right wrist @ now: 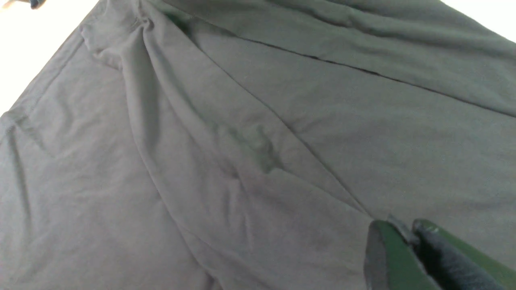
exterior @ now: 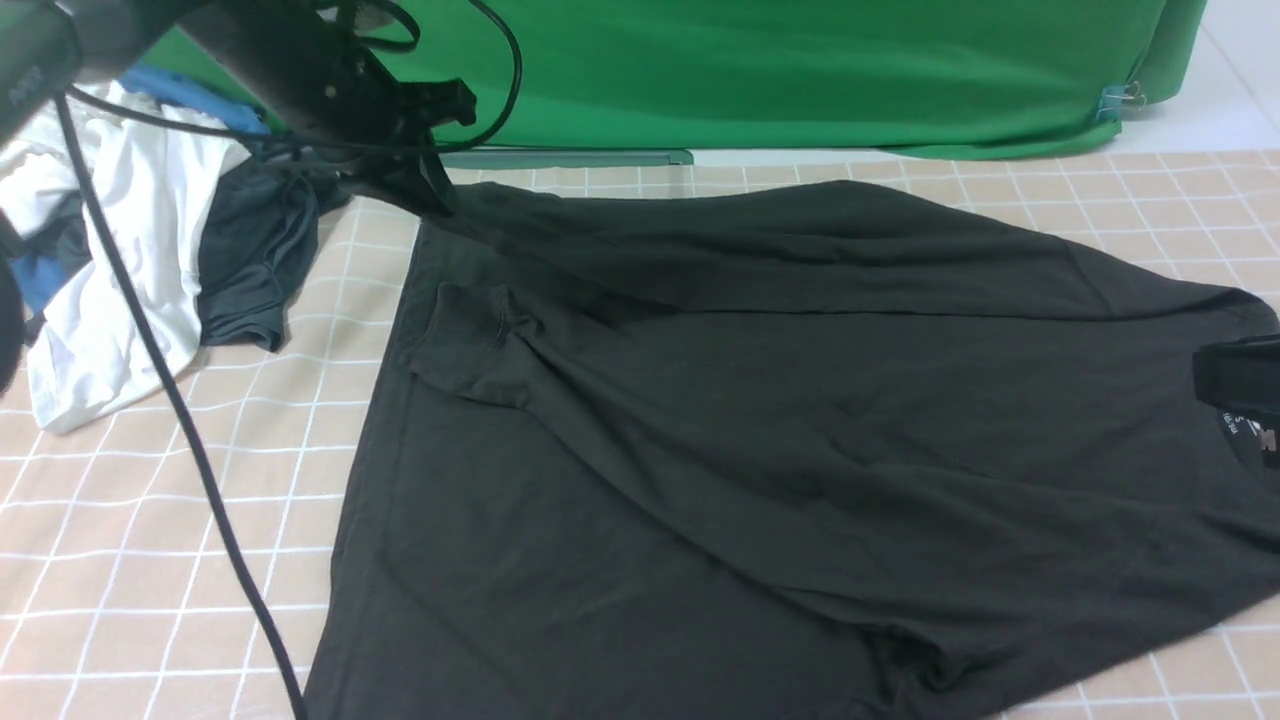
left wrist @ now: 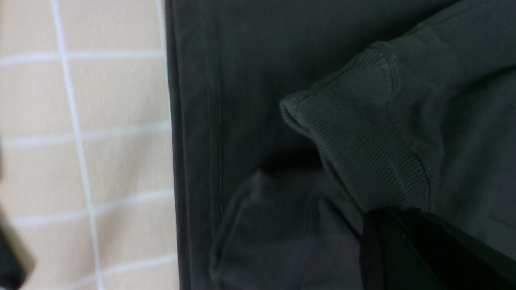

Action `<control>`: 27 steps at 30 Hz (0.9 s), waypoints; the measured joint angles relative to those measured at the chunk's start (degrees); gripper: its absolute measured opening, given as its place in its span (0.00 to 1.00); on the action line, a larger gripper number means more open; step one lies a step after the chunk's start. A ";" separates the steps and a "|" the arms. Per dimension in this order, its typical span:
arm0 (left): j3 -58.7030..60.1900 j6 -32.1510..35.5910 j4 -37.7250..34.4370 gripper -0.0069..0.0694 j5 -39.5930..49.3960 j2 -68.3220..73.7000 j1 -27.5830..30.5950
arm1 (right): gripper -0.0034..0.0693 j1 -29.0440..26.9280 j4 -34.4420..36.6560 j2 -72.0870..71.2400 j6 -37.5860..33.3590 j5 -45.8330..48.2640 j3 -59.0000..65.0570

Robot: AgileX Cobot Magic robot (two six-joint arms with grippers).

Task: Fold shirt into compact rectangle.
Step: 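Fold the left side of the dark shirt inward over its body with the left gripper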

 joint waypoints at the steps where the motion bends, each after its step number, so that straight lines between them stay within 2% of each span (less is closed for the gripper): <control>1: 0.06 -0.35 0.05 0.12 0.58 -0.94 0.00 | 0.17 0.00 0.00 0.00 0.00 -0.08 0.00; 11: 7.21 -8.35 0.00 0.12 1.36 -12.48 0.00 | 0.17 0.00 0.00 0.00 0.00 -0.93 0.00; 22: 35.25 -10.77 0.00 0.12 0.58 -28.82 -0.01 | 0.17 0.00 0.00 0.00 0.00 -0.51 0.00; 27: 48.69 -12.00 -0.05 0.12 -4.13 -35.24 -0.01 | 0.17 0.00 0.00 0.00 0.00 -0.13 0.00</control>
